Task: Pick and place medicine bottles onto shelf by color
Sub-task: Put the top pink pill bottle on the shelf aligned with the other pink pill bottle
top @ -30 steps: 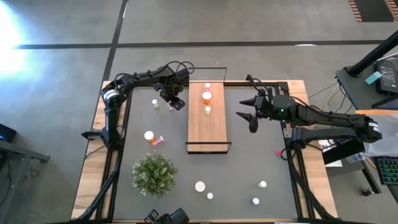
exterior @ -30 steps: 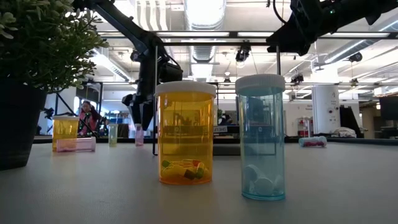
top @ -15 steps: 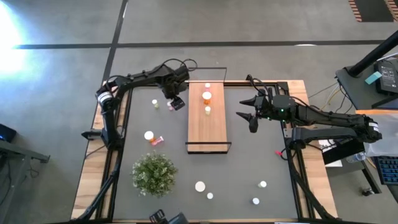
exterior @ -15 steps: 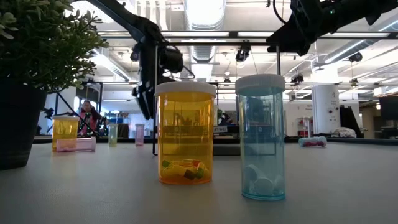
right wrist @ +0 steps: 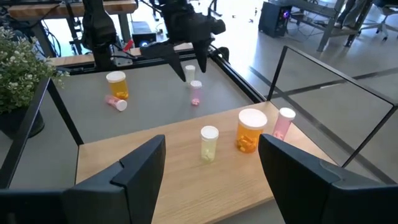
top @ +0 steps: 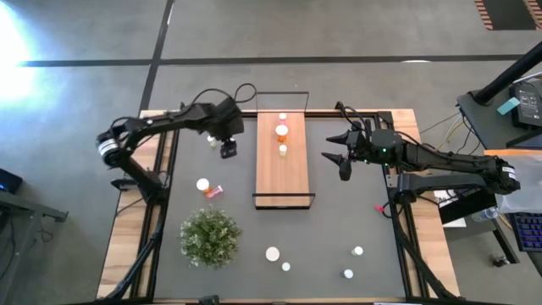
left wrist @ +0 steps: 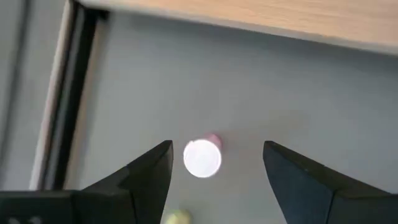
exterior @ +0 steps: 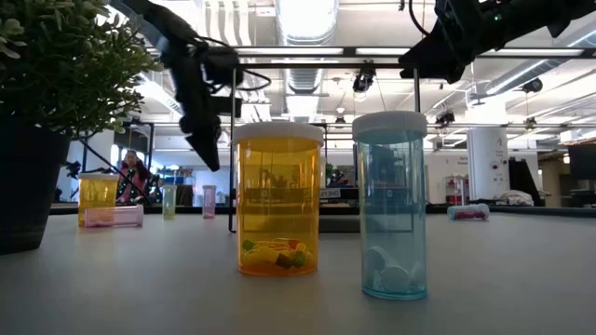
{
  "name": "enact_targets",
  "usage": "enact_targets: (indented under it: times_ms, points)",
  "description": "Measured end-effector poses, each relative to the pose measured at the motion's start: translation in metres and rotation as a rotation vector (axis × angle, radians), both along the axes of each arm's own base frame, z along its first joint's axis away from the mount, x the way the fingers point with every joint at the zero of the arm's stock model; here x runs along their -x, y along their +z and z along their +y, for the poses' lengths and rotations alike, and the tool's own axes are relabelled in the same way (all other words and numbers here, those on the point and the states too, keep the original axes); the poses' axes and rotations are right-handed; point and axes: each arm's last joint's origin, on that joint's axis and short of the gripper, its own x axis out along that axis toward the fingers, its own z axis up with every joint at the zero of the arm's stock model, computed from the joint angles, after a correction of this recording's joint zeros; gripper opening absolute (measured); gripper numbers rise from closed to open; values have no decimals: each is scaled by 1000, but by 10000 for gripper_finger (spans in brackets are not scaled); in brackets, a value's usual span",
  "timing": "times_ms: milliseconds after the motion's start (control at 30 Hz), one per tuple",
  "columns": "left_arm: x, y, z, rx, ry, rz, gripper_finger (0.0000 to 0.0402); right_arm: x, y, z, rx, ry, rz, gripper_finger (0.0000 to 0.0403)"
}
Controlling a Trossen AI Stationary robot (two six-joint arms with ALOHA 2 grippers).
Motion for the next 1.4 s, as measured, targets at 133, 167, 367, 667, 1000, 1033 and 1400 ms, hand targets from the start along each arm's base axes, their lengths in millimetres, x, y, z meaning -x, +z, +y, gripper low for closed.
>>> enact_targets:
  times_ms: [133,167,367,667,1000,1033,1400]
  points:
    - [14,-8,-9,-103,-44,-82,233,0,0,0,0,0,0,249]
    - [17,-12,-11,-116,-46,-96,233,0,0,0,0,0,0,249]
    - [27,-26,-18,-141,-14,-156,233,0,0,0,0,0,0,249]
    - [27,-38,-13,-123,102,-177,233,0,0,0,0,0,0,249]
    - [24,-49,-9,-77,153,-156,233,0,0,0,0,0,0,249]
    - [24,-51,-9,-72,158,-153,233,0,0,0,0,0,0,249]
    - [21,-60,-7,-46,170,-125,162,0,0,0,0,0,0,249]
